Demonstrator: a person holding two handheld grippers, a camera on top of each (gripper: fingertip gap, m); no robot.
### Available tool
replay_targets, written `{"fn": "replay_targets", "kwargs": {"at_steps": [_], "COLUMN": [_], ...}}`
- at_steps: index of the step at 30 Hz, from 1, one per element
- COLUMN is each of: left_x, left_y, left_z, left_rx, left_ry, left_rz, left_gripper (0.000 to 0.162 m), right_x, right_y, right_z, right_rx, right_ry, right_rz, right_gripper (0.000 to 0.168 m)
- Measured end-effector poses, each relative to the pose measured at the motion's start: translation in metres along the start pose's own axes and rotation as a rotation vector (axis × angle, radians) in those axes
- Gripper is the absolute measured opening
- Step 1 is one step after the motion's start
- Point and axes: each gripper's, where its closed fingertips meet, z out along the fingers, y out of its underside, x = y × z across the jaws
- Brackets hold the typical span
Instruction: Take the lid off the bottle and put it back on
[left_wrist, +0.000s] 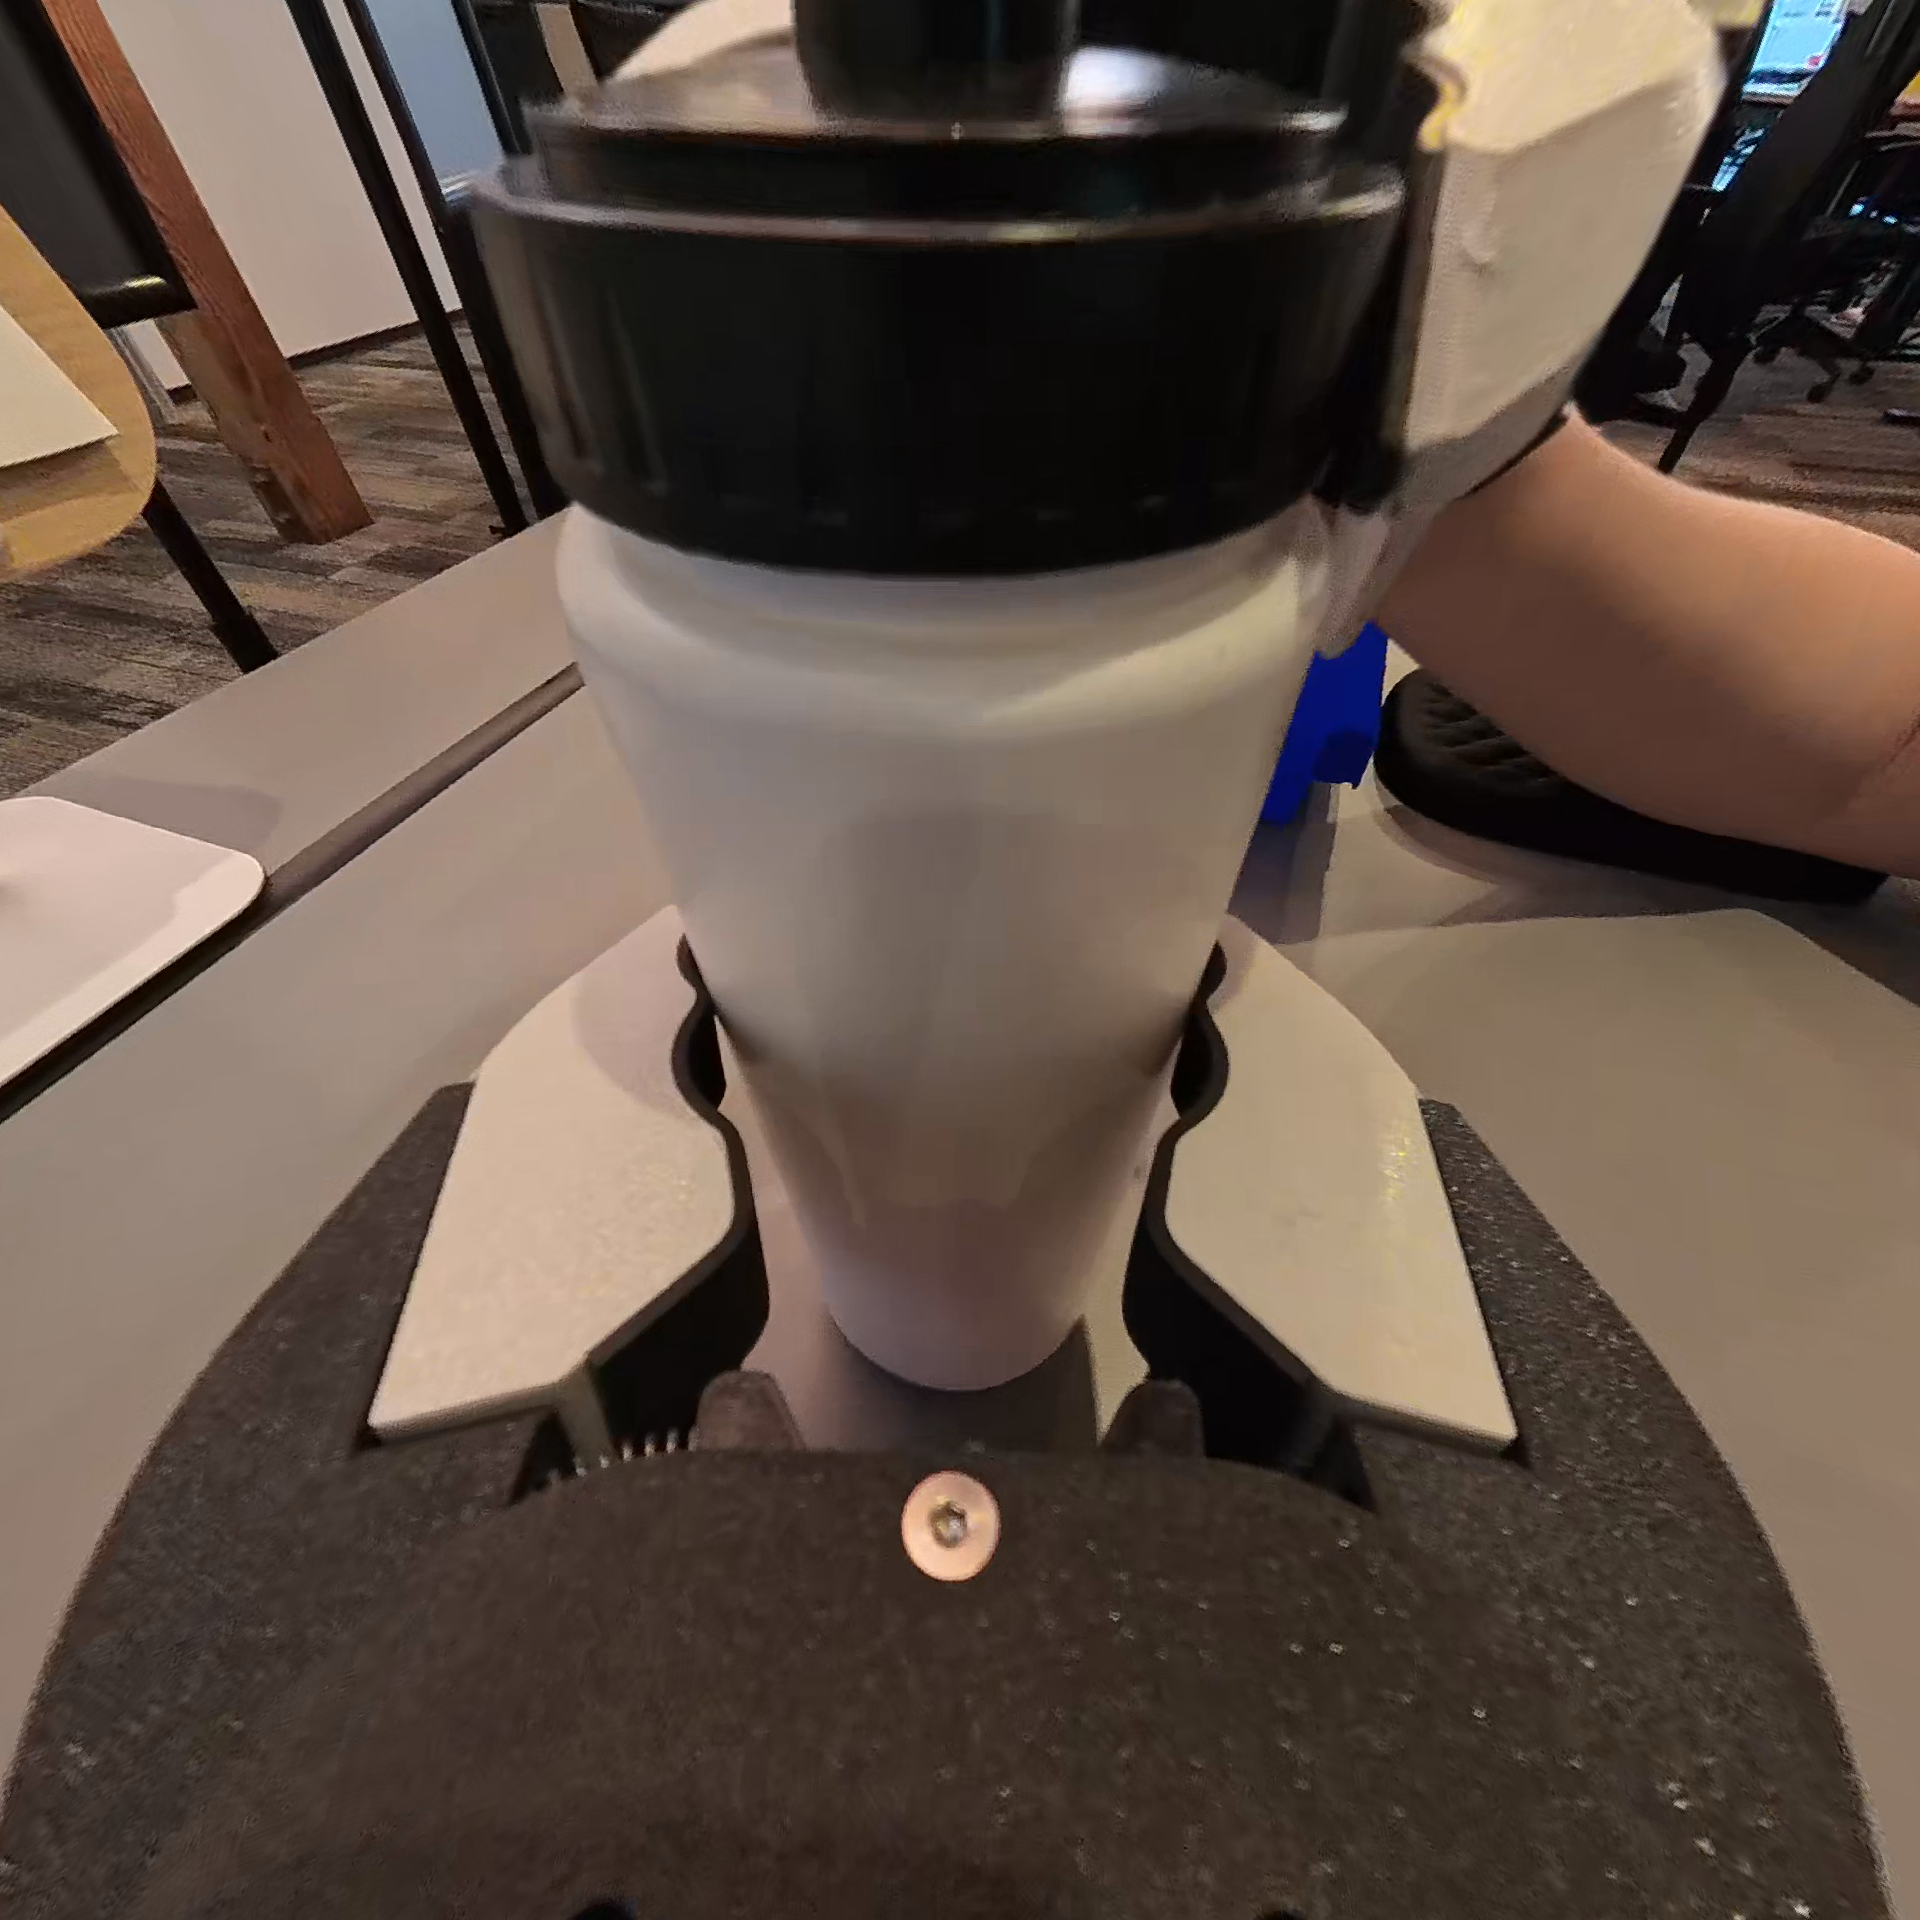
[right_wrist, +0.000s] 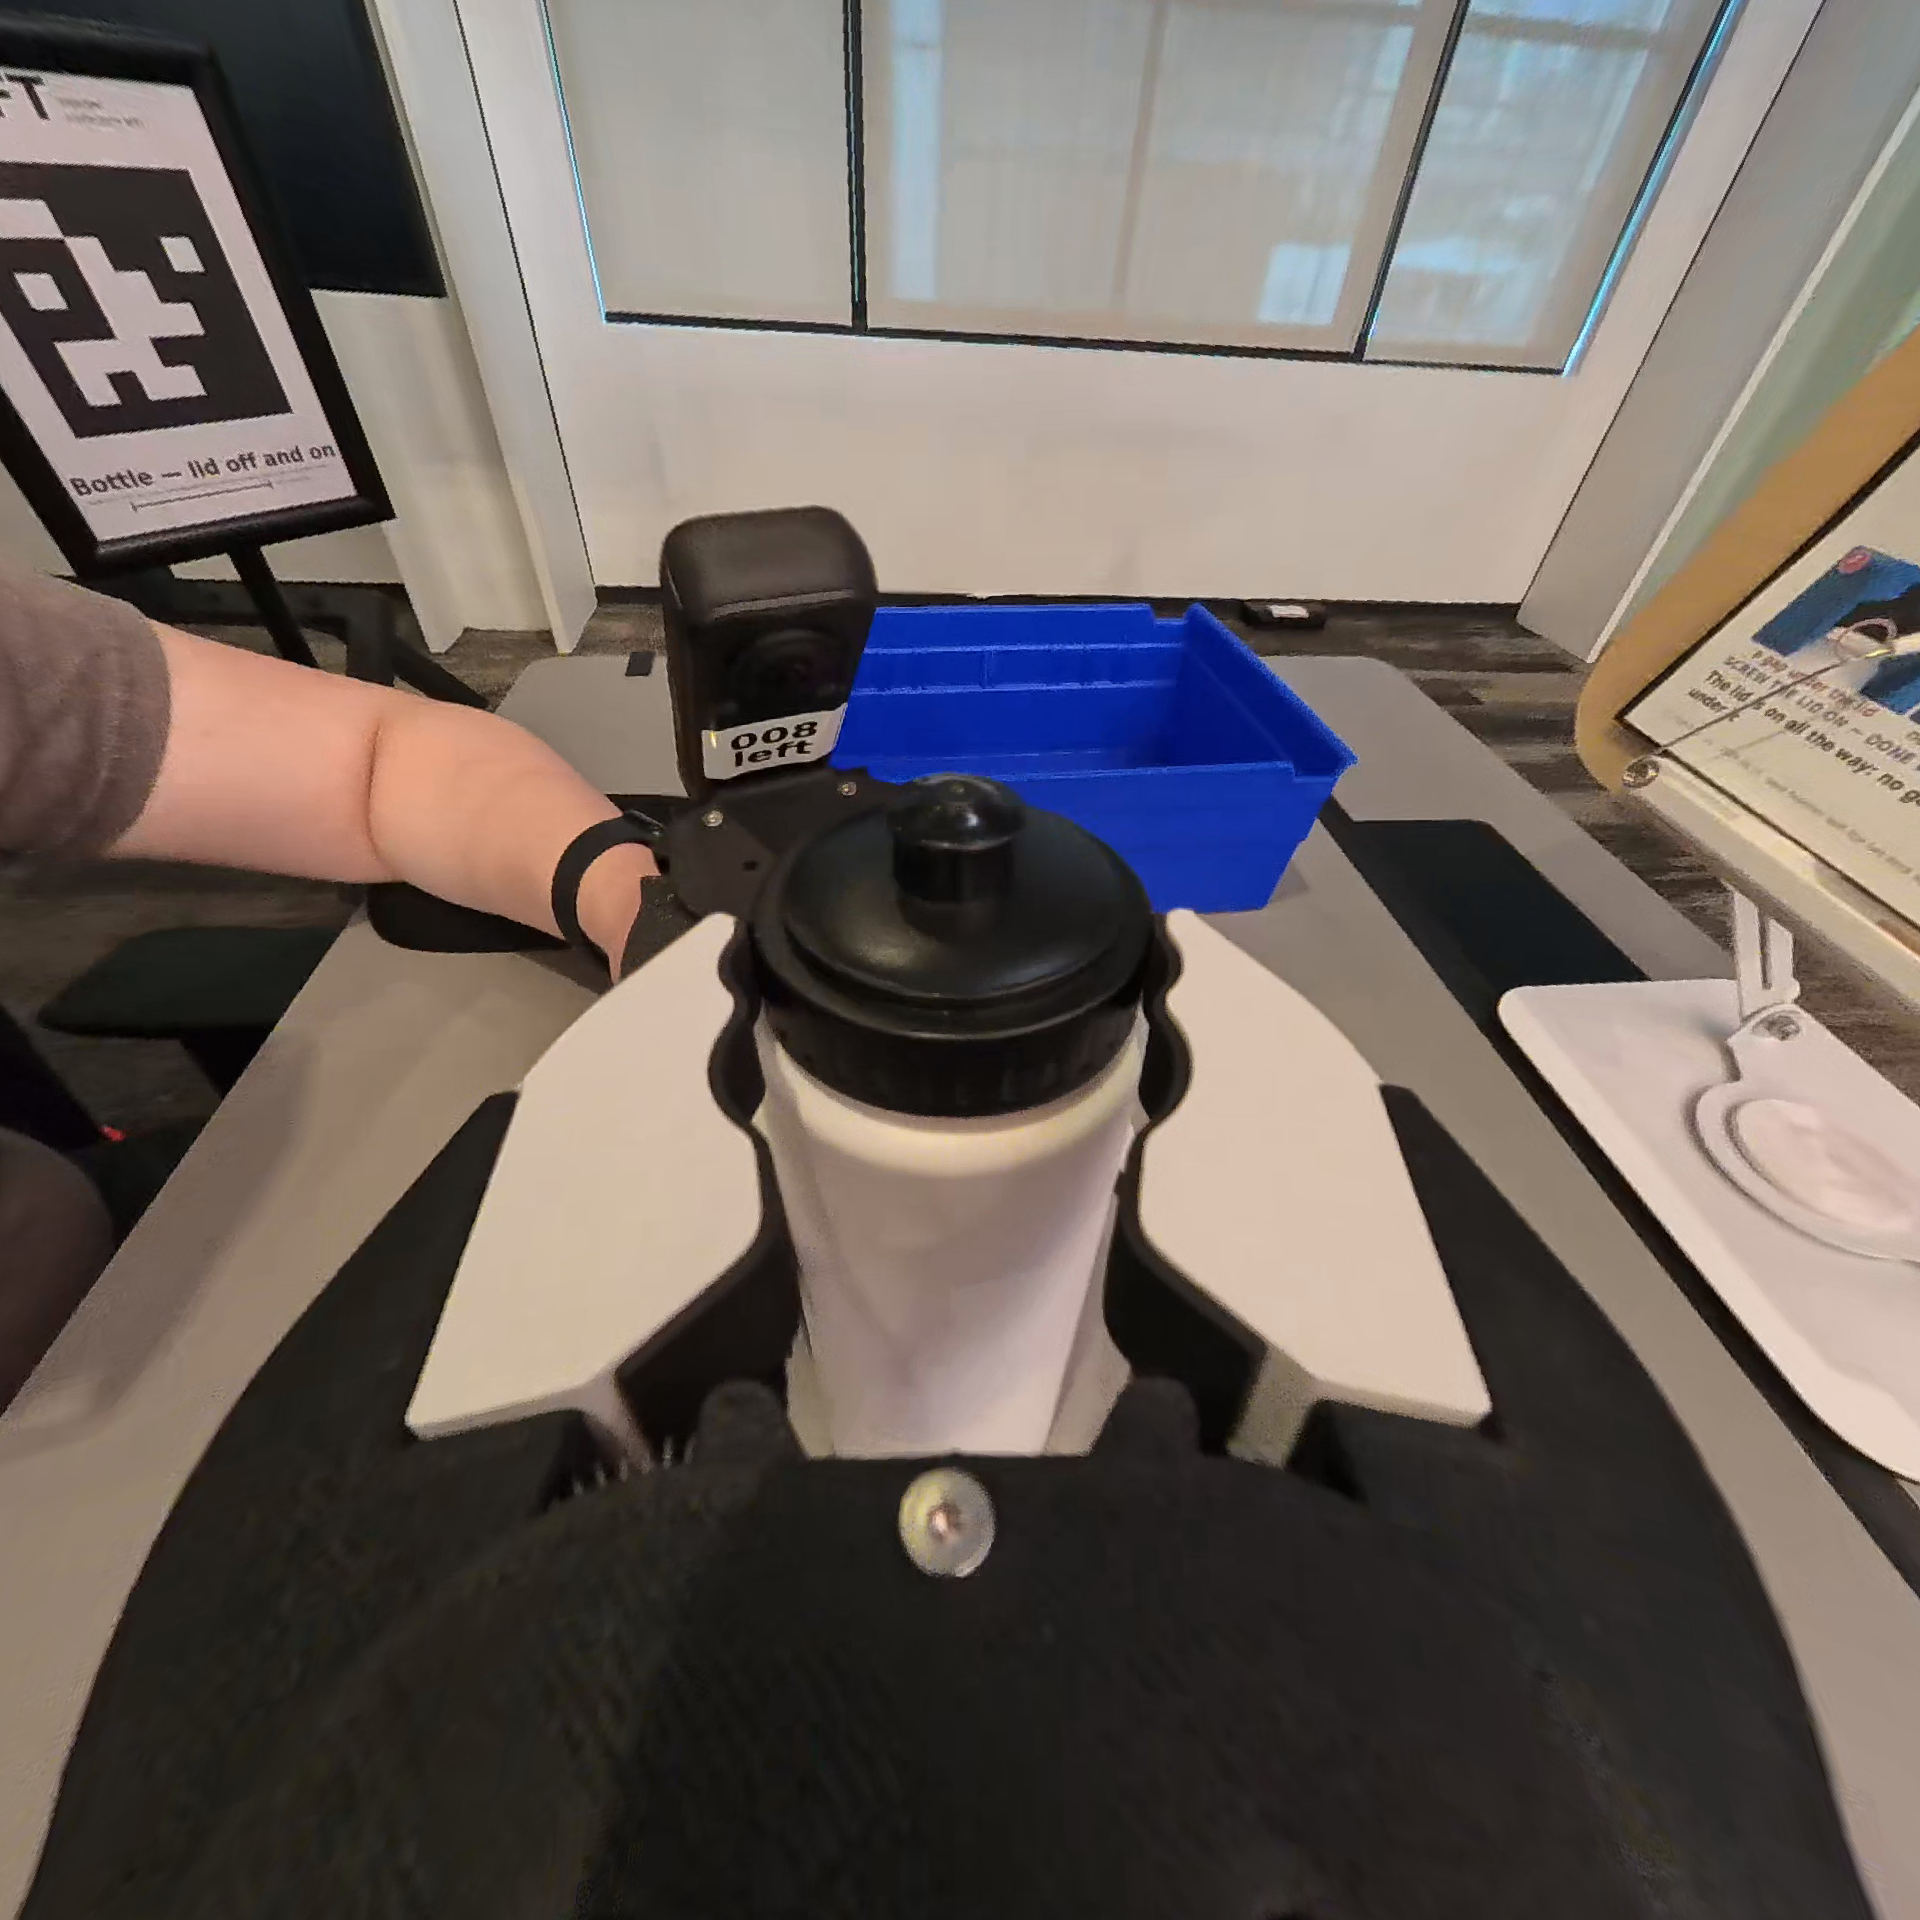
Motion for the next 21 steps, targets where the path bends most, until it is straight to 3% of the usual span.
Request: {"fn": "replay_targets", "kwargs": {"at_steps": [5,11,13,15,18,21], "left_x": [-0.015,-0.031,-0.031,-0.031,-0.029,-0.022], "left_y": [0.002,0.005,0.005,0.005,0.004,0.004], "left_z": [-0.002,-0.009,-0.009,-0.009,-0.008,-0.005], "left_rx": [-0.030,-0.063,-0.071,-0.070,-0.045,-0.034], "left_ry": [-0.110,-0.241,-0.261,-0.254,-0.190,-0.122], "left_rz": [-0.046,-0.057,-0.049,-0.050,-0.061,-0.051], "left_gripper": [0.086,0.086,0.086,0.086,0.086,0.086], "right_x": [0.015,0.025,0.024,0.024,0.017,0.012], "right_y": [0.001,0.000,-0.001,-0.001,-0.004,-0.008], "right_z": [0.006,0.013,0.013,0.013,0.016,0.005], "right_rx": [-0.009,0.020,0.030,0.015,-0.002,0.019], "right_ry": [0.148,0.506,0.554,0.517,0.305,0.130], "right_rz": [0.048,0.084,0.074,0.056,0.066,0.118], "right_gripper": [0.073,0.073,0.073,0.073,0.086,0.087]}}
